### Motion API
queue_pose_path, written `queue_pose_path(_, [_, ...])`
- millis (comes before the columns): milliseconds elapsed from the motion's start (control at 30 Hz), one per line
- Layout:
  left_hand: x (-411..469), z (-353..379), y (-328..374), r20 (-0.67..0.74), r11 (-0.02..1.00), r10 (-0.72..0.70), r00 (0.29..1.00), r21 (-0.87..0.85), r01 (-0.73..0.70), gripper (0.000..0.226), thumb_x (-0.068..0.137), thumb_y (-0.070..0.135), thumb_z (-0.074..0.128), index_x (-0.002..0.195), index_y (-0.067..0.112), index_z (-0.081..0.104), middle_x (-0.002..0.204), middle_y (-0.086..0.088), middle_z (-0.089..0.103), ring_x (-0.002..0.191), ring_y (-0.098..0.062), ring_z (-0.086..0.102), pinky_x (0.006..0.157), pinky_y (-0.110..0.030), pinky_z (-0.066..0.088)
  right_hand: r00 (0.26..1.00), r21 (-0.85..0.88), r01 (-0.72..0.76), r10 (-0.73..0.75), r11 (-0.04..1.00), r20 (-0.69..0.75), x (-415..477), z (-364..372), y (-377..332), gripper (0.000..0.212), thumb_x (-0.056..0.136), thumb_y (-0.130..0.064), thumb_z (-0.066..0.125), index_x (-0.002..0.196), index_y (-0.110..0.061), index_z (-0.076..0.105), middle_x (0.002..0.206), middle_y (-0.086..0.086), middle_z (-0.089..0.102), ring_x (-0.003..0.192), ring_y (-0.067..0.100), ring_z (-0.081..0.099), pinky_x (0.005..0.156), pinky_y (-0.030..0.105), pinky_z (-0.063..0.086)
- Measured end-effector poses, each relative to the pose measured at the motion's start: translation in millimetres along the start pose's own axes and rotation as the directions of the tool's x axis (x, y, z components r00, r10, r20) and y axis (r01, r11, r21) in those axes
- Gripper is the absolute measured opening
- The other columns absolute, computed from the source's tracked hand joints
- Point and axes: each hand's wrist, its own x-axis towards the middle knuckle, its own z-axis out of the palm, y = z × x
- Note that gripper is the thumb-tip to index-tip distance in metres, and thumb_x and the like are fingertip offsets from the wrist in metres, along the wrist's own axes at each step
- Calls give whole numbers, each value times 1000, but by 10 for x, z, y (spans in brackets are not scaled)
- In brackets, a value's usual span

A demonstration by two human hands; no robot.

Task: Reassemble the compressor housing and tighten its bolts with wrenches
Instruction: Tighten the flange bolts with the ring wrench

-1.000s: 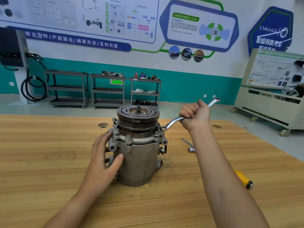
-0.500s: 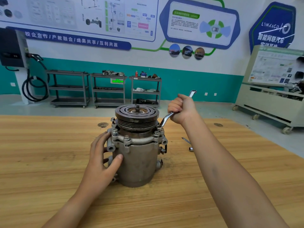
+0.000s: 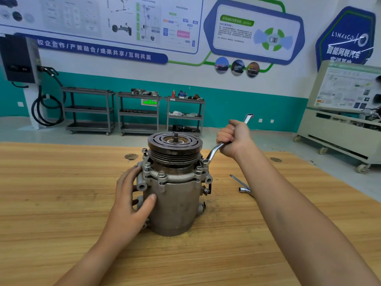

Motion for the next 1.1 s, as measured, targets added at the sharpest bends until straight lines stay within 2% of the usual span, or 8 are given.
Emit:
queue_pose_path(100, [-3,-4,1,-5,1000,6,1000,1,-5,69,85,12,64,124,57,29,125,51,23,130,-10,34,104,-50,38,999,-91,-25,28,996,32,15,79,0,68,99,-25,39,32,-17,28,33,-7,19,23,8,17,26,15,14])
queue_pose_path(200, [0,-1,7,-4,1000,3,1000,1,-3,71,85,9,64,123,58,28,123,52,22,130,-10,34,104,-49,38,993,-107,-74,83,991,79,55,75,-19,67,99,-25,38,33,-17,27,32,-6,19,23,8,17,25,17,14])
queue_pose_path(467, [-6,4,15,-1,1000,7,1000,-12,-7,72,85,8,62,122,59,28,121,53,23,126,0,32,102,-39,39,985,186,-162,147,969,92,170,-278,104,67,100,-20,38,34,-13,28,30,-4,22,20,9,21,24,16,18])
queue_pose_path(700, [-7,2,26,7,1000,2,1000,-17,-2,71,85,8,61,123,58,28,122,52,23,130,-8,33,104,-45,39,997,293,-81,73,953,38,68,-390,83,66,100,-21,36,35,-13,28,30,-5,22,20,9,21,26,12,19])
queue_pose_path(867, [-6,6,23,-1,1000,1,1000,-23,-1,71,85,9,62,123,58,28,123,51,23,128,-3,33,103,-44,40,1000,216,11,-6,976,-21,-60,-354,23,64,99,-21,38,36,-15,28,33,-6,21,23,9,18,29,11,20])
queue_pose_path(933, [-7,7,16,-8,1000,-7,1000,-26,7,71,85,8,62,123,58,28,122,52,23,127,-10,35,102,-47,41,1000,152,23,-23,988,-2,-83,-276,-23,63,98,-20,40,36,-15,29,34,-7,21,23,9,17,30,12,20])
queue_pose_path(1000, [-10,6,8,-10,1000,-9,1000,-28,9,71,86,8,63,123,57,29,123,51,24,128,-15,37,101,-50,41,999,108,-6,2,994,41,-87,-208,-45,64,98,-21,40,35,-15,31,34,-7,22,23,8,17,29,13,19])
queue_pose_path(1100, [-13,9,-2,-15,999,-15,1000,-32,15,71,85,8,63,122,59,29,124,50,24,128,-16,37,100,-49,43,989,90,-81,69,993,129,-47,-183,-40,64,99,-21,40,35,-14,33,34,-6,23,23,8,19,28,15,19])
